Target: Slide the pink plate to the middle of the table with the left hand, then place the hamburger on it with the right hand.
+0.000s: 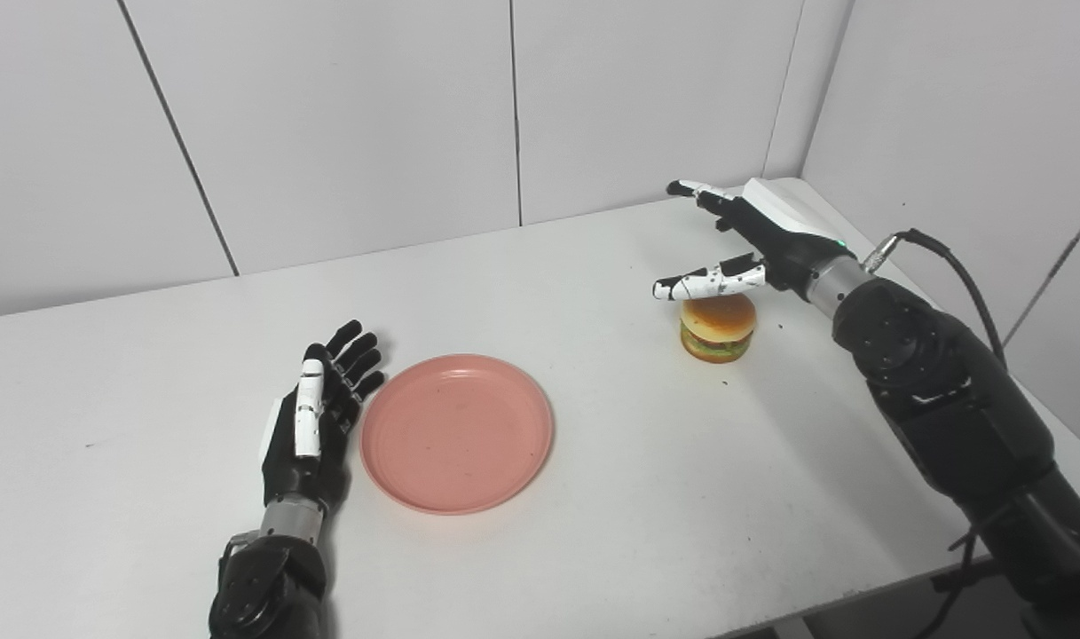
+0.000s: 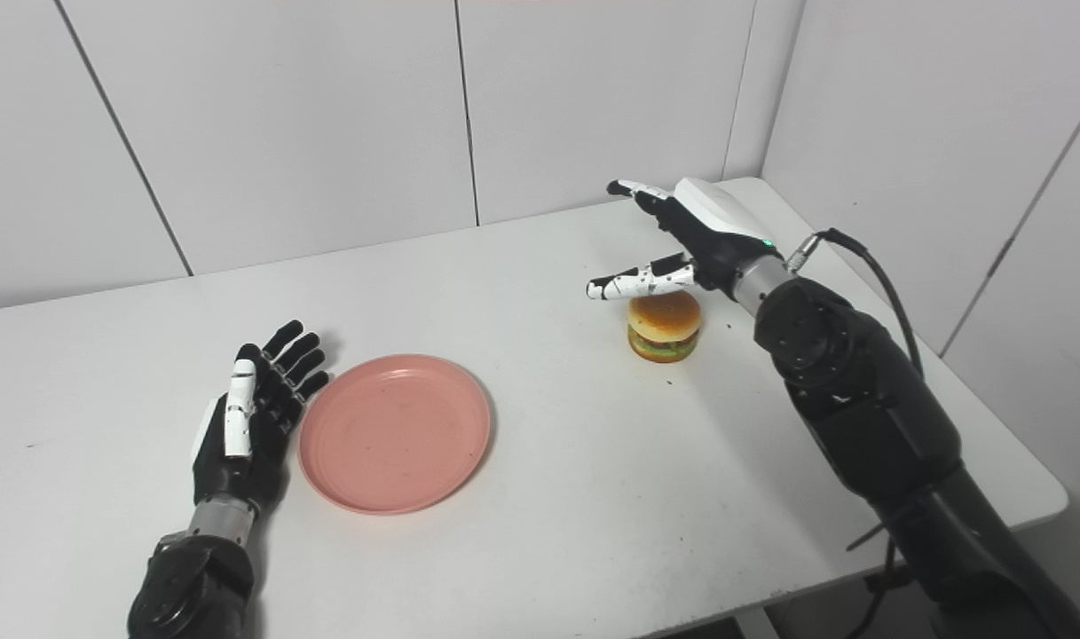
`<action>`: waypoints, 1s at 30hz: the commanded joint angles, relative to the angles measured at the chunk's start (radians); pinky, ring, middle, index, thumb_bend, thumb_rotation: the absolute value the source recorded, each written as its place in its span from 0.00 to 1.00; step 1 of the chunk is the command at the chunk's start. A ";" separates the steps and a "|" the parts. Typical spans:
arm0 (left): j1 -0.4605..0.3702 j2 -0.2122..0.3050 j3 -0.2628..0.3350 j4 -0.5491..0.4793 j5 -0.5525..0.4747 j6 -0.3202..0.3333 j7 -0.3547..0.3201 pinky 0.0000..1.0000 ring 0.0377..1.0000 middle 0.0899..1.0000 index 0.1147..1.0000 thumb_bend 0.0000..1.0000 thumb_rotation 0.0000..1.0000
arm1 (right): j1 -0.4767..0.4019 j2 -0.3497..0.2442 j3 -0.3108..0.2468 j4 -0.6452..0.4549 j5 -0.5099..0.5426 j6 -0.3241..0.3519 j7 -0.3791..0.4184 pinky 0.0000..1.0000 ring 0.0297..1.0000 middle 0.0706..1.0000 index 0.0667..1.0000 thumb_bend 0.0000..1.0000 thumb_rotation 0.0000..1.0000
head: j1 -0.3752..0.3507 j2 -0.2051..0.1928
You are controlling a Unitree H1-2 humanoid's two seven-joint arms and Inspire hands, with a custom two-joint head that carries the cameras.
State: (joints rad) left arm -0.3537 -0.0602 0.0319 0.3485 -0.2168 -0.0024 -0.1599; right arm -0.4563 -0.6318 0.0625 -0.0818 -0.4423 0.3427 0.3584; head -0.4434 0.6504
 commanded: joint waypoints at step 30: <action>0.017 -0.009 -0.007 -0.033 -0.014 0.026 0.004 0.85 0.87 0.83 0.79 0.40 1.00 | -0.057 -0.064 0.119 0.156 -0.110 0.016 0.050 0.76 0.88 0.92 0.90 0.89 0.45 | 0.014 0.011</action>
State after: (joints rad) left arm -0.3360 -0.0640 0.0274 0.3226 -0.2337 0.0099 -0.1623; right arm -0.4740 -0.6722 0.1930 0.0897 -0.5506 0.3578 0.4153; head -0.4295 0.6611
